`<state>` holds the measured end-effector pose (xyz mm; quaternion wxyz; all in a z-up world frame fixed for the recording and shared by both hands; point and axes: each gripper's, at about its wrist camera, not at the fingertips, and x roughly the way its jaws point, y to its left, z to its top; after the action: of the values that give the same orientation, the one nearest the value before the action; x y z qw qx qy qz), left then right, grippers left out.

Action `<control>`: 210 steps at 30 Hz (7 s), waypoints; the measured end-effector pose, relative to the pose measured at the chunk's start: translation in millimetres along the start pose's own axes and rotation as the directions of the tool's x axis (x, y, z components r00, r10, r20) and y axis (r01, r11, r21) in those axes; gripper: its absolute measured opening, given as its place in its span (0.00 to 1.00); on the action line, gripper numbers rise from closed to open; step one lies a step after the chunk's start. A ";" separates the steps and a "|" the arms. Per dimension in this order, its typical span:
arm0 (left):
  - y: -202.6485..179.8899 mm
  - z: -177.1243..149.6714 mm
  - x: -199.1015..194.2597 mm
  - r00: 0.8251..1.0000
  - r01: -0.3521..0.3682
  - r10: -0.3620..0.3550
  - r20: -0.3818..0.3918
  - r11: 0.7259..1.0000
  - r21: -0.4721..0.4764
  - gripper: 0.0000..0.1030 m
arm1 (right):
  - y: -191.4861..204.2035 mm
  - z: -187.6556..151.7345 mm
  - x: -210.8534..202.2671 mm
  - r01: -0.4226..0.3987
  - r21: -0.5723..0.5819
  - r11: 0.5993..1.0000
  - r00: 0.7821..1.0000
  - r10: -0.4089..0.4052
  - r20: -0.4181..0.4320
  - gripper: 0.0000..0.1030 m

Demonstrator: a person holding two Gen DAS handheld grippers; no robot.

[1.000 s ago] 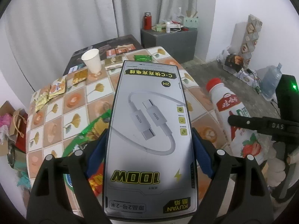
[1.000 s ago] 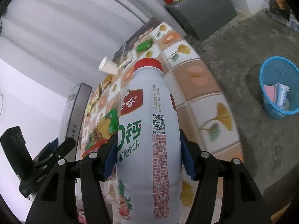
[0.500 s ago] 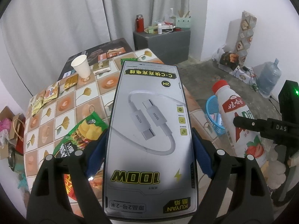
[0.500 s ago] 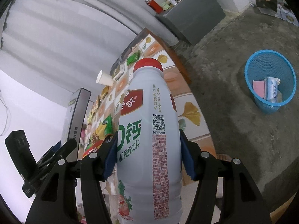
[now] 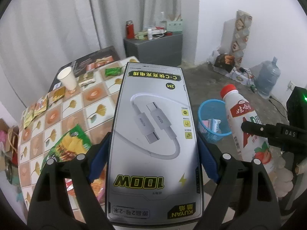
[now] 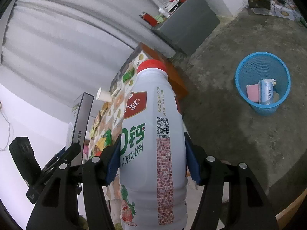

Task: Collect trash
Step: 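Carry the cable box and milk bottle with both grippers toward the wastebasket, then open both grippers to drop the box and bottle into the basket, then move both open grippers back over the table, then grasp the red-green snack bag with the left gripper while the right grasps the pink chip bag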

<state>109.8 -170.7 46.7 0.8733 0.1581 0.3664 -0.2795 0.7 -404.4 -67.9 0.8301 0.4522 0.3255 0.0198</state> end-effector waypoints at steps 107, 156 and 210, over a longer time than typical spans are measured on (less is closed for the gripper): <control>-53.5 19.5 14.3 0.895 0.434 -0.407 0.183 0.889 -0.144 0.92 | 7.4 24.7 -93.4 0.606 -0.184 0.774 0.720 -0.434 0.542 0.94; 127.1 -167.4 0.5 0.837 -0.542 0.523 0.160 0.755 0.368 0.65 | 147.6 -73.0 153.8 -0.126 -0.133 0.983 0.898 0.056 -0.436 0.87; 263.1 -158.5 -93.0 0.974 -0.008 0.138 0.181 0.814 -0.581 0.17 | 248.0 -109.0 218.0 0.011 -0.792 0.611 0.971 -0.195 -0.137 0.25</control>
<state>127.8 148.9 25.2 0.9244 -0.1309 0.3311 -0.1369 176.3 -106.2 -33.7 0.9045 0.0190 0.3950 0.1596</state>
